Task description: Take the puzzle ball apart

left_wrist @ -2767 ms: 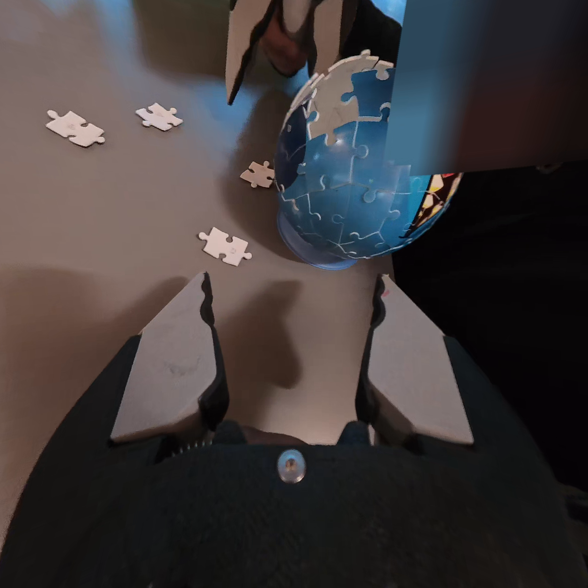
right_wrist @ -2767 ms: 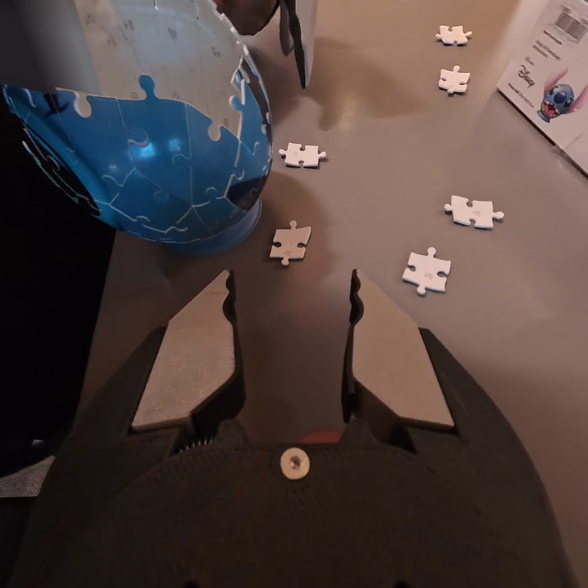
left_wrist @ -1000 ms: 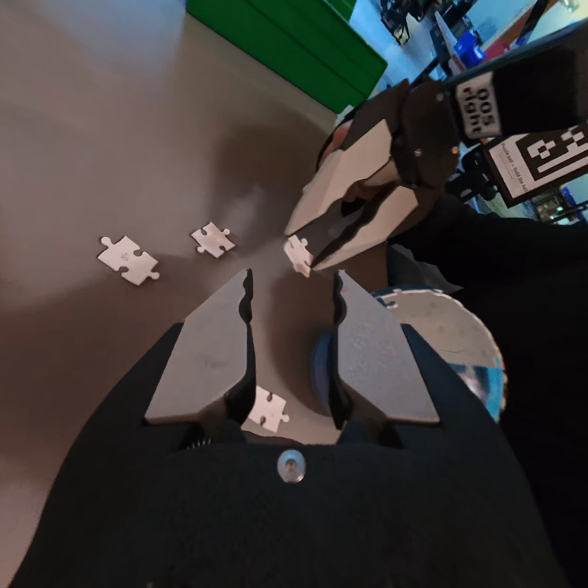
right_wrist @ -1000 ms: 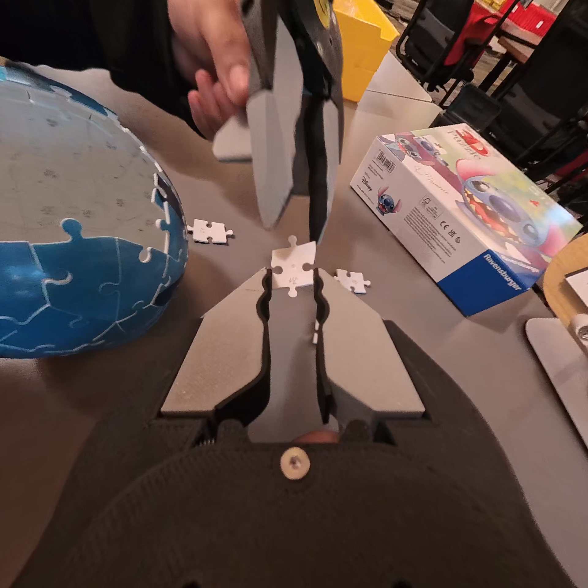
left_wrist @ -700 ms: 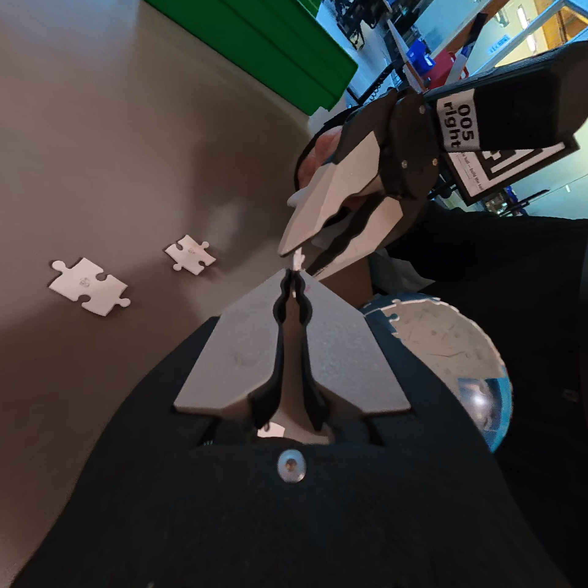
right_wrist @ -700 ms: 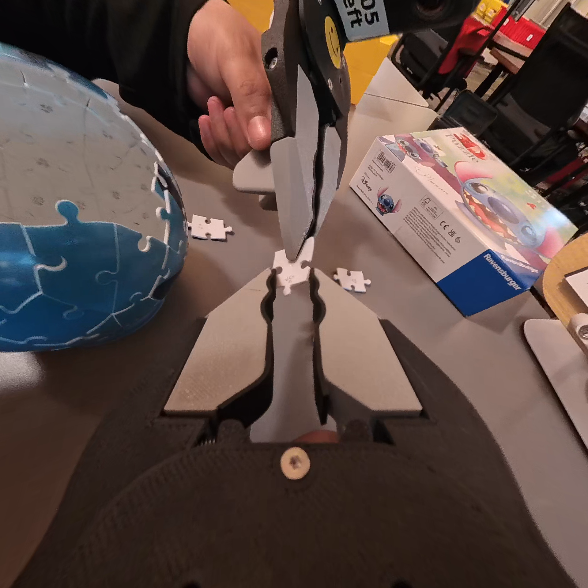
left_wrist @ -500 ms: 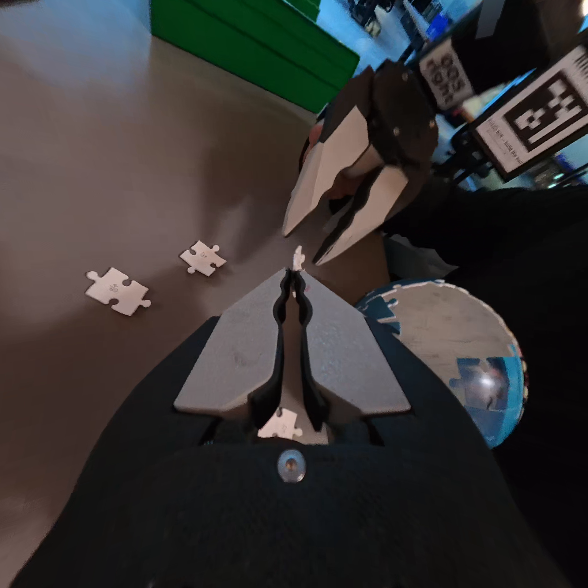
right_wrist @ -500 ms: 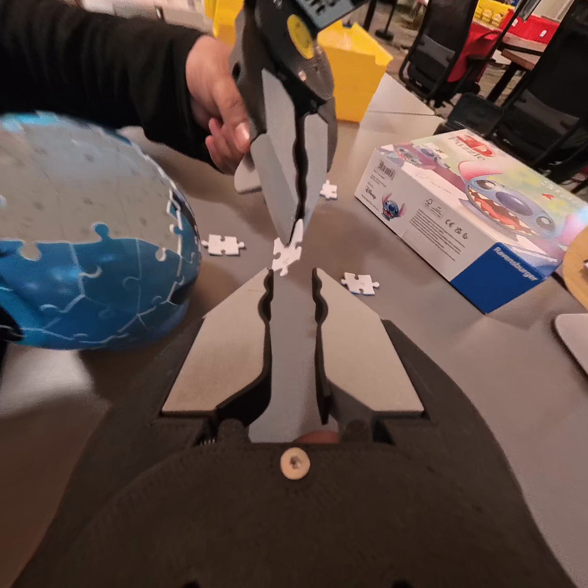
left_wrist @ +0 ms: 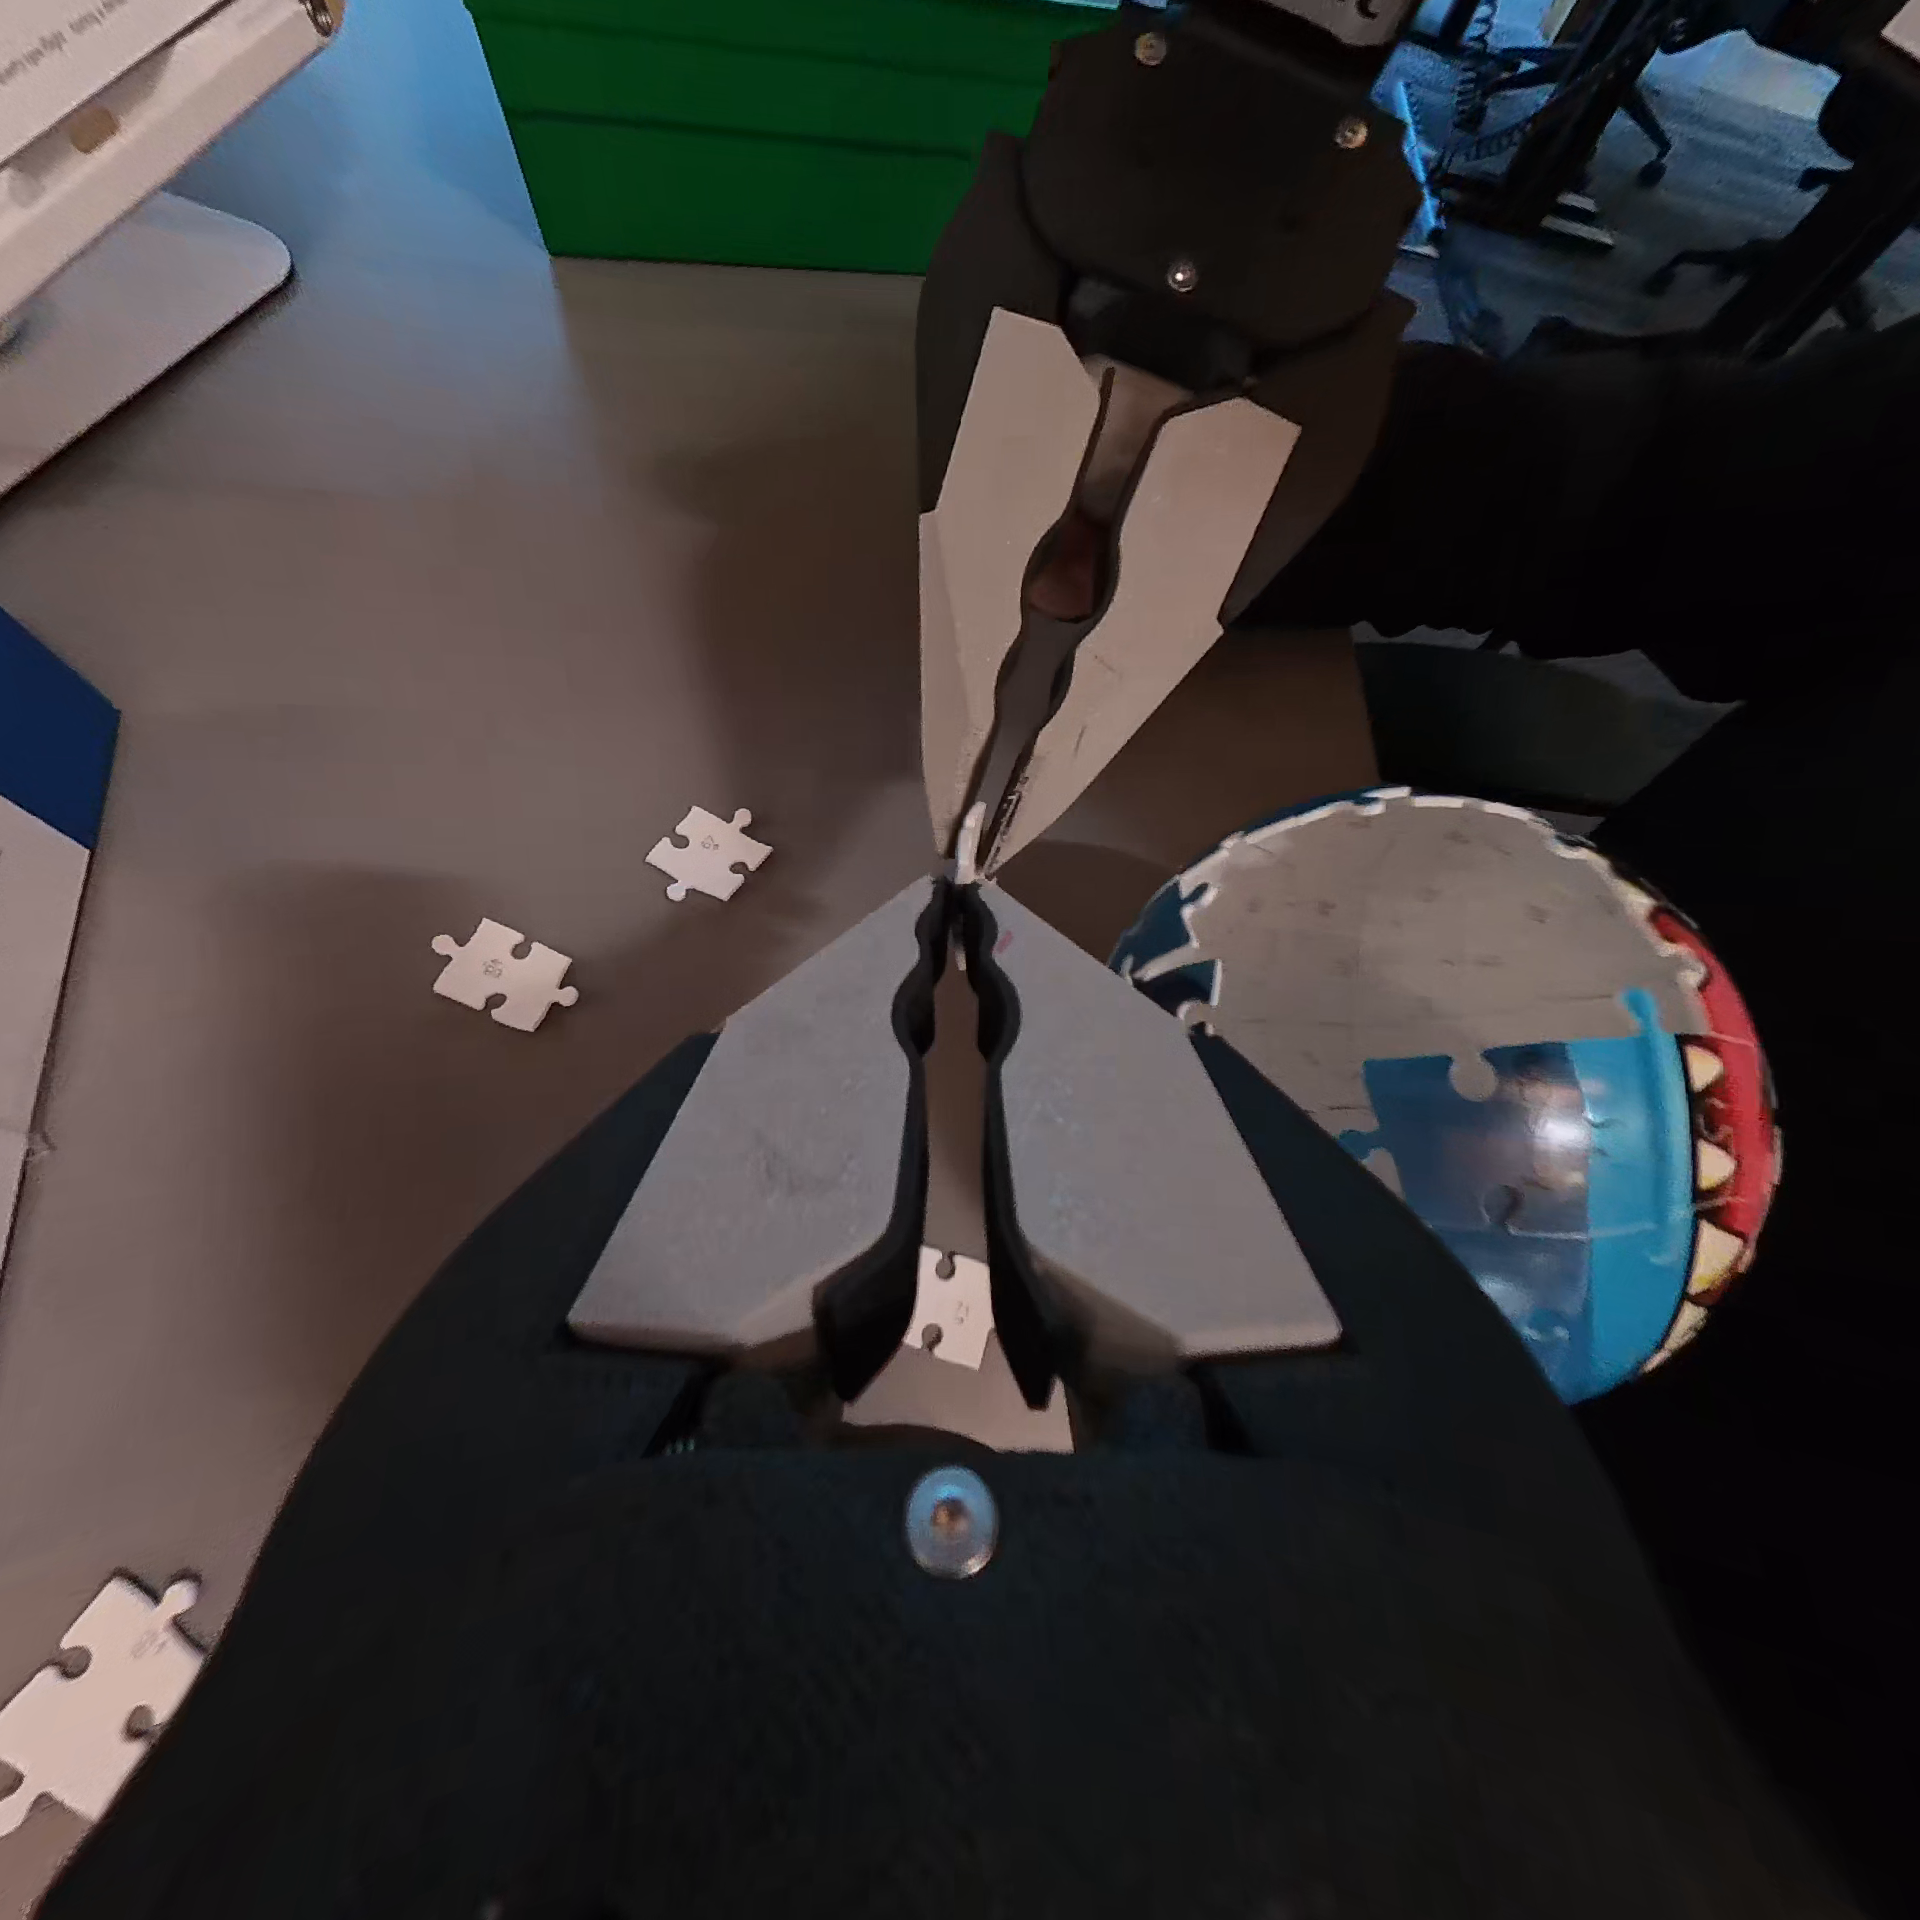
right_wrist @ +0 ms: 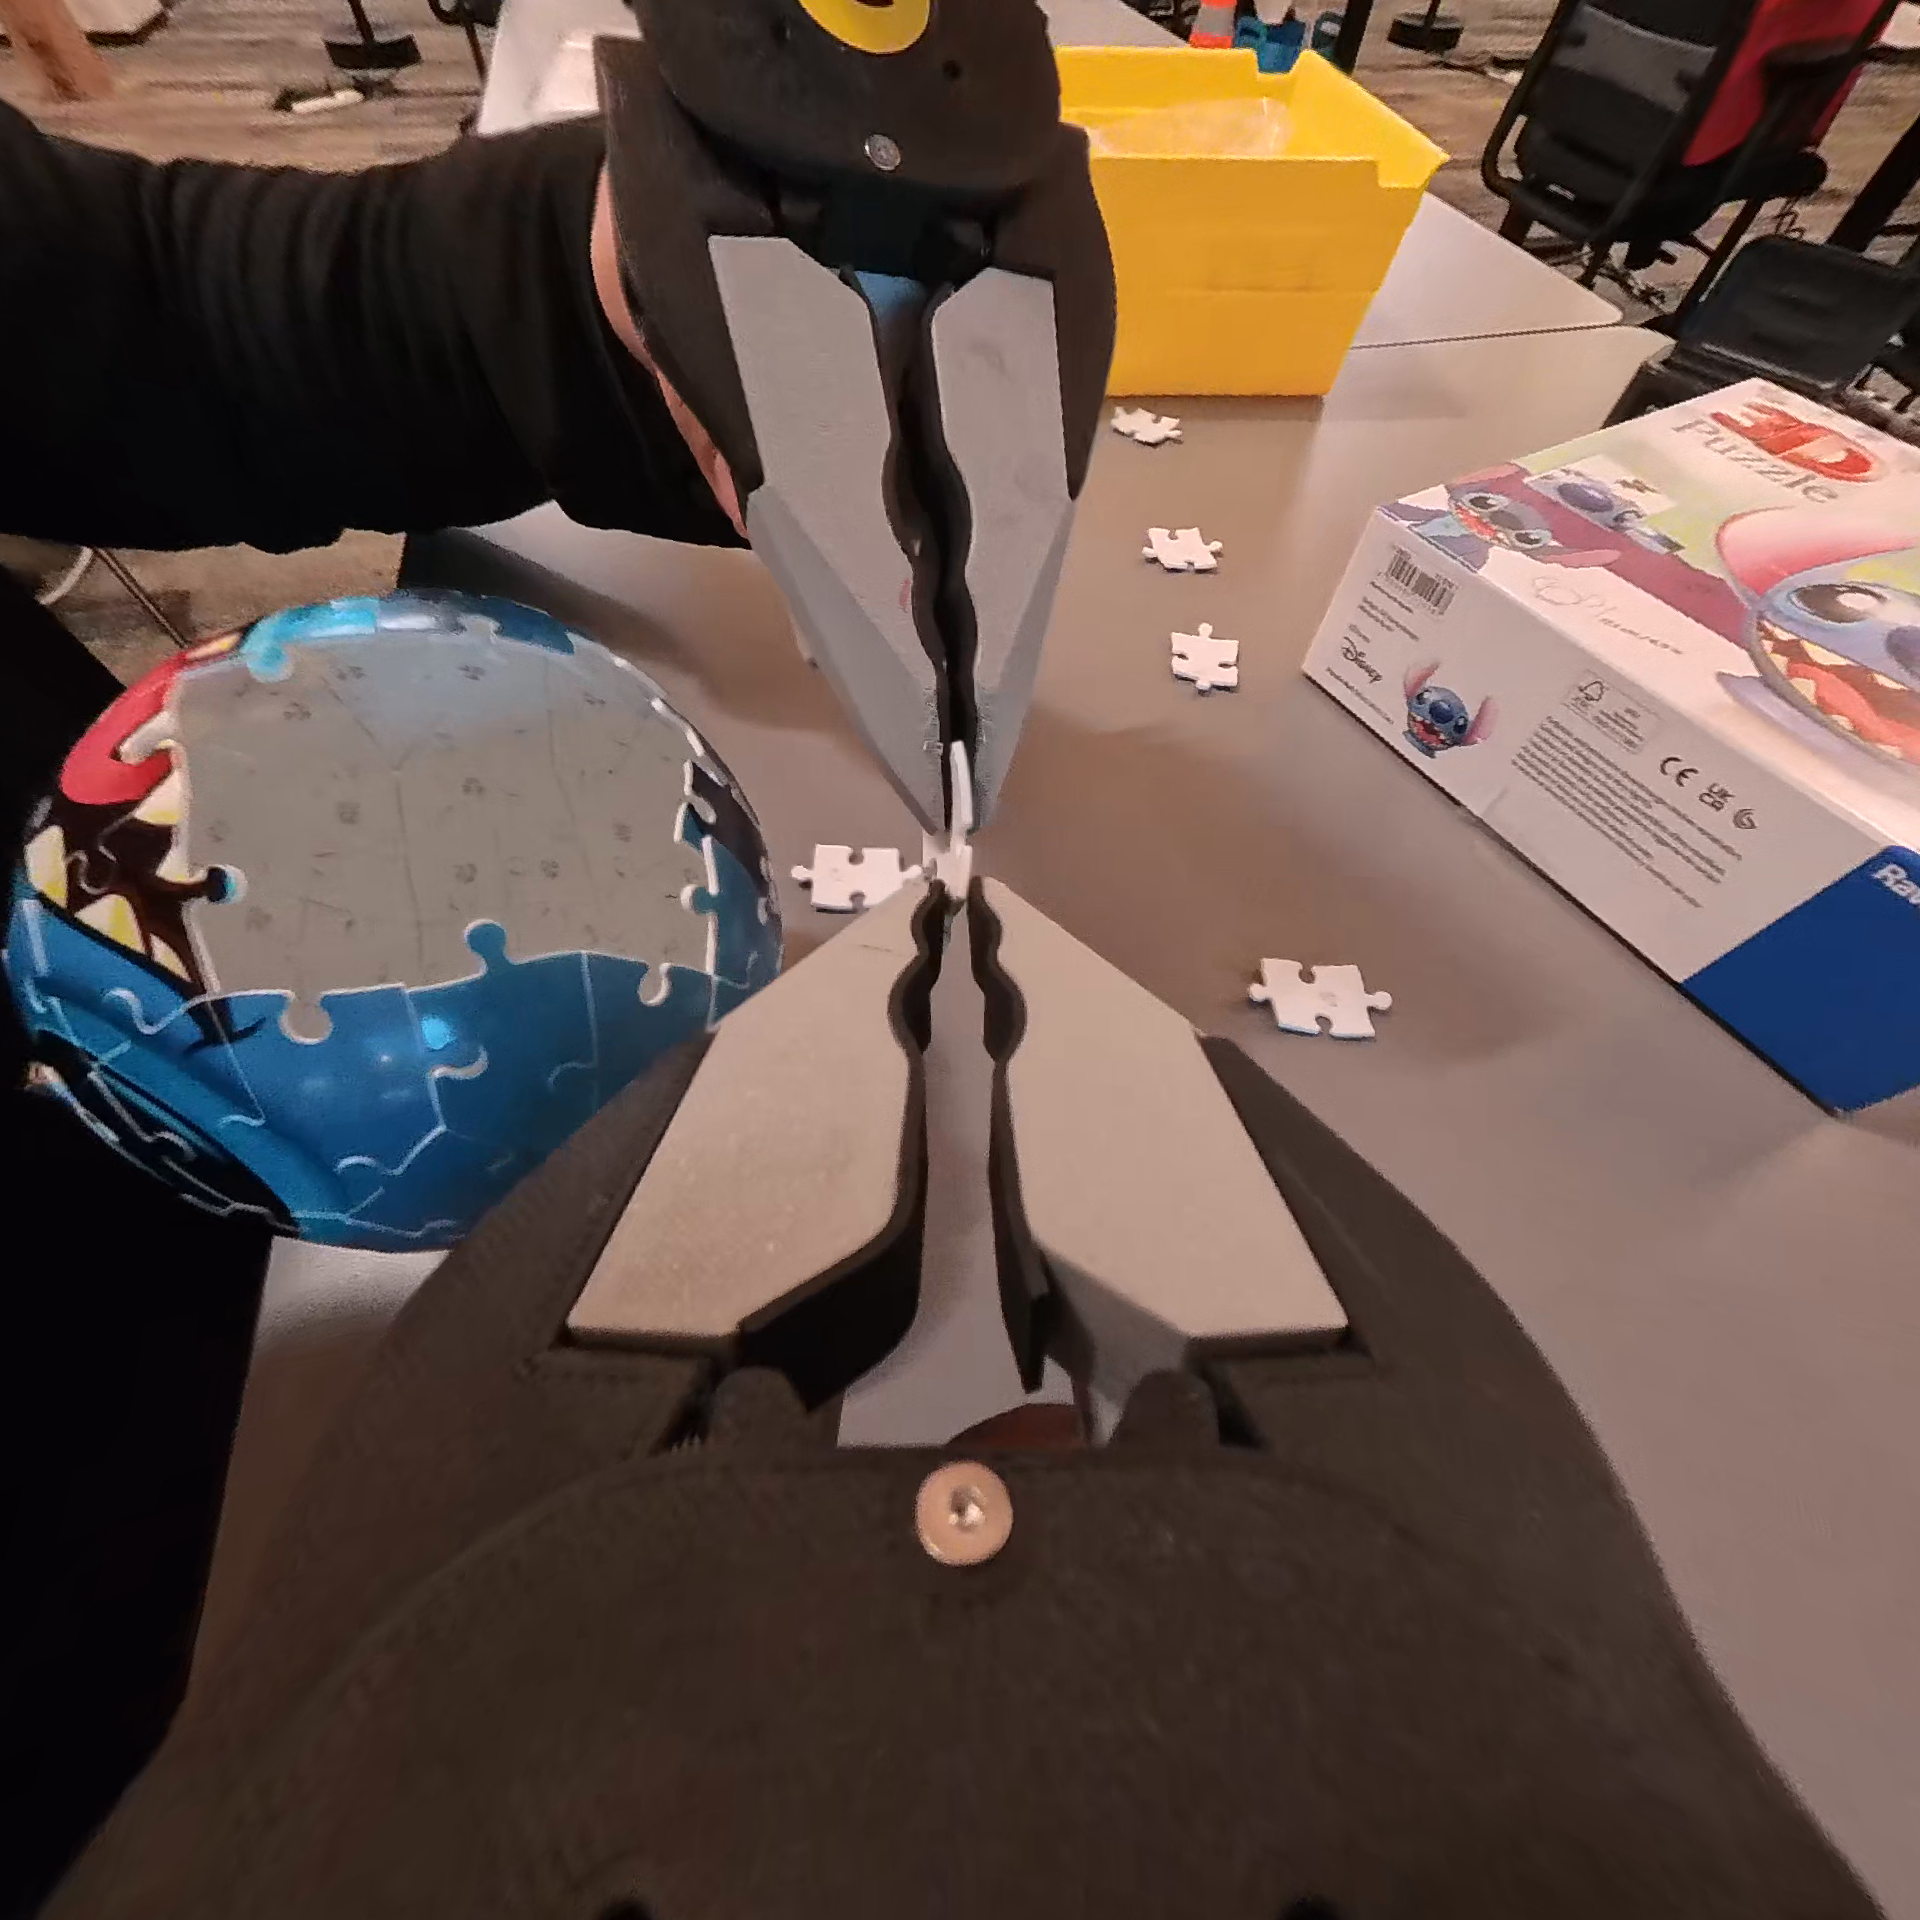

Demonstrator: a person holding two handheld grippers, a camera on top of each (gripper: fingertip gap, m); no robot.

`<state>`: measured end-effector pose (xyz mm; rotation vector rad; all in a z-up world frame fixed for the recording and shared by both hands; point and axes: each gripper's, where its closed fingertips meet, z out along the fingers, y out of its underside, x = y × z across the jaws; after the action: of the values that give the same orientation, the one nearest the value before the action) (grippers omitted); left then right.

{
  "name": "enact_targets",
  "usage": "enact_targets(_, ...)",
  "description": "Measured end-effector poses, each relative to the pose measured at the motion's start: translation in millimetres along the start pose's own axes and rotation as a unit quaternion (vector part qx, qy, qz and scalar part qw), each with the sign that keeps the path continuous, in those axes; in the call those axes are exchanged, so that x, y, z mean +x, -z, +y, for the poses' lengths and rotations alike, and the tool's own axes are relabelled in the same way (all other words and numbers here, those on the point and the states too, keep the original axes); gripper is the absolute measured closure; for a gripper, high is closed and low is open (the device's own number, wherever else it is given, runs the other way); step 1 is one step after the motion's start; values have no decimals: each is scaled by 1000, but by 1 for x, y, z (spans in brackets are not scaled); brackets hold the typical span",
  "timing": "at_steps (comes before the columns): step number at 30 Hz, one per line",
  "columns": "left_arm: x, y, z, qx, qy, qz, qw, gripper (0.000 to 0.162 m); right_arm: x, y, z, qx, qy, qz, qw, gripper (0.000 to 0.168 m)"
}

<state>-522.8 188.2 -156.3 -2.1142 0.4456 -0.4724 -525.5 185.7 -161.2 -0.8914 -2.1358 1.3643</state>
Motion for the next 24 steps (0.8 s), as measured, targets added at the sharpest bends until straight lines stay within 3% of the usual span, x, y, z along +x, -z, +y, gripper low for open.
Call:
enact_targets(9, 17, 7, -6, -2, -42, -8, 999, 160, -13, 11, -14, 10, 24, 14, 1000, 168)
enact_targets(13, 17, 13, -5, 3, -44, -13, 999, 141, -20, 20, -17, 13, 36, 28, 999, 168)
enact_targets(16, 3, 21, 8, 4, -14, -15, 1000, 143, -20, 26, -16, 14, 43, 43, 998, 168)
enact_targets(21, 15, 27, 38, 5, 61, 85, 994, 137, -14, 29, -11, 17, 48, 59, 997, 168)
enact_targets(24, 27, 33, 48, 7, 53, 129, 990, 134, -8, 28, -9, 20, 42, 56, 997, 168)
